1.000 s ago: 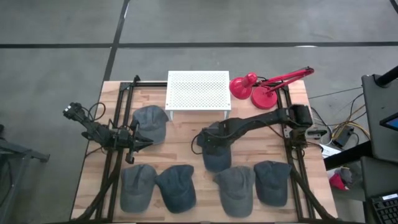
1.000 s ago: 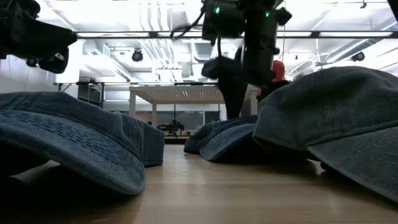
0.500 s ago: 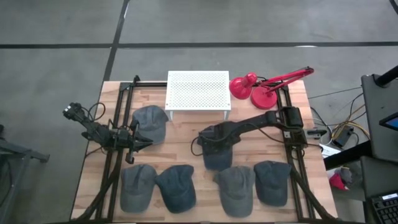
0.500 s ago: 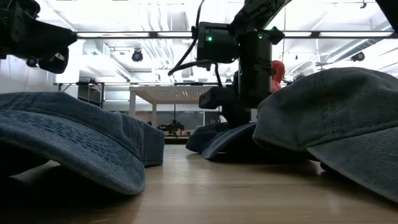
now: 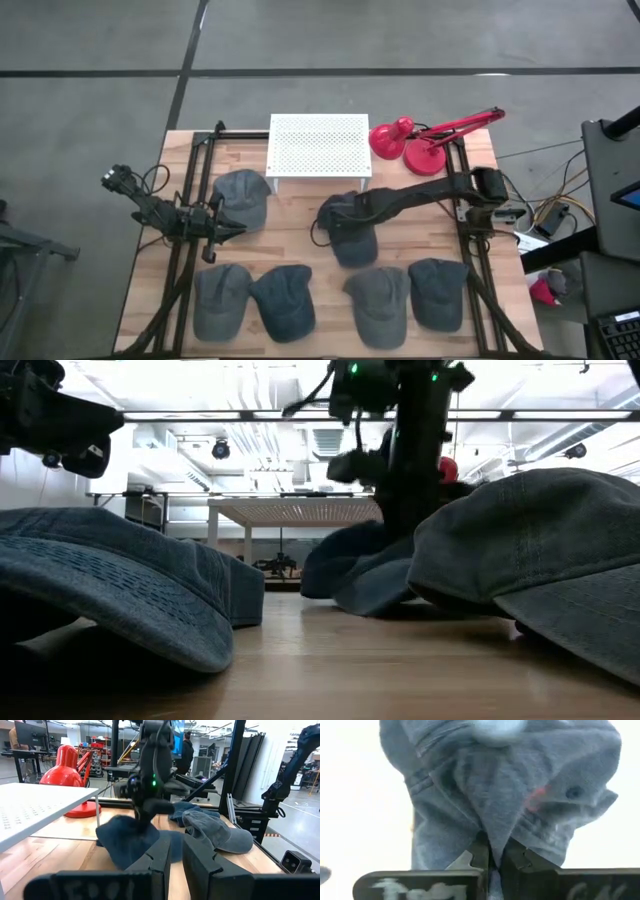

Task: Pick & Place hat
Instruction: Put the top blue cap on the shelf

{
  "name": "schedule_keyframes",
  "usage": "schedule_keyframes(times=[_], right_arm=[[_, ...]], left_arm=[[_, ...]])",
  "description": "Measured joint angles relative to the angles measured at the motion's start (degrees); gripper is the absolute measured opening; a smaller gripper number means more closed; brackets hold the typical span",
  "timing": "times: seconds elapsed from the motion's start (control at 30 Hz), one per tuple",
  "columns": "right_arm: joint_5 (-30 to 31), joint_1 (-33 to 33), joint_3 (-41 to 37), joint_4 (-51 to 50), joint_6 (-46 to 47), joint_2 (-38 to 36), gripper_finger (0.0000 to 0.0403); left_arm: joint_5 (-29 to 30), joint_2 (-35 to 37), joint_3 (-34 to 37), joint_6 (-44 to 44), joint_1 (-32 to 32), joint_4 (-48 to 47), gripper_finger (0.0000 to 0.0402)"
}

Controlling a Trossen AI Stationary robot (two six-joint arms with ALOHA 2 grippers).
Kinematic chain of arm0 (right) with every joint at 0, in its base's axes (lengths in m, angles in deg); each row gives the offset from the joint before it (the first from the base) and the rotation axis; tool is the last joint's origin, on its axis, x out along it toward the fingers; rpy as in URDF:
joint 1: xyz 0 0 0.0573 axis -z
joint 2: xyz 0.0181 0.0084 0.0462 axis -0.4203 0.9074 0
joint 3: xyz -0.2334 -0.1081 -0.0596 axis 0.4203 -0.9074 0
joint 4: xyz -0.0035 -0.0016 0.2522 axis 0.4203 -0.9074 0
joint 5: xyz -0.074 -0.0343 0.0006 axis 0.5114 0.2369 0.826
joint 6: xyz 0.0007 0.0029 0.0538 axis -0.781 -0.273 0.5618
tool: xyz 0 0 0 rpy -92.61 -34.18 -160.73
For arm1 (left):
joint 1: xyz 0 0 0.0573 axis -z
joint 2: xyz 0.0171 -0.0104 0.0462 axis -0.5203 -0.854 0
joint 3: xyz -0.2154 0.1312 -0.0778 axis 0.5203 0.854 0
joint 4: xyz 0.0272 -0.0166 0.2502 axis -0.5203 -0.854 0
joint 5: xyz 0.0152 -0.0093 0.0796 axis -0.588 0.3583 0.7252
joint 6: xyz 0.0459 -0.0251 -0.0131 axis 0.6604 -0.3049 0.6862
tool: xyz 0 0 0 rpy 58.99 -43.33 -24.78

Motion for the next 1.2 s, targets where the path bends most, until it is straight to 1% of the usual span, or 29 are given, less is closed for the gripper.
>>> schedule_keyframes(times=[0.17,0.47,0.6,0.7,0.83,0.9,1.0,1.2], right_arm=[[-2.16,-0.38,0.07,-1.33,-2.19,-7.42,0.0014],[-9.38,-1.91,0.20,-1.06,-5.50,-20.88,0.0013],[-8.83,-2.56,0.20,1.57,-5.41,-25.92,0.0013],[-5.13,-2.55,0.20,5.58,-5.41,-28.37,0.0013],[0.59,-1.40,0.55,9.65,-5.56,-30.12,0.0013],[2.59,-0.32,2.14,8.96,-5.60,-29.95,0.0013],[5.52,1.91,5.77,5.32,-6.70,-28.34,0.0013],[6.40,7.95,15.77,1.46,-10.84,-22.42,0.0012]], left_arm=[[0.00,0.00,0.00,0.00,0.00,0.00,0.0051],[0.00,0.00,0.00,0.00,0.00,0.04,0.0051],[0.00,0.00,0.02,0.00,-0.02,0.07,0.0051],[0.00,0.00,0.01,0.00,-0.01,0.07,0.0051],[0.00,0.00,0.01,-0.02,0.00,0.07,0.0051],[0.00,0.00,0.00,-0.05,-0.01,0.07,0.0051],[0.00,0.00,0.00,-0.53,-0.01,0.07,0.0051],[0.00,0.00,0.01,-1.31,0.00,0.16,0.0051]])
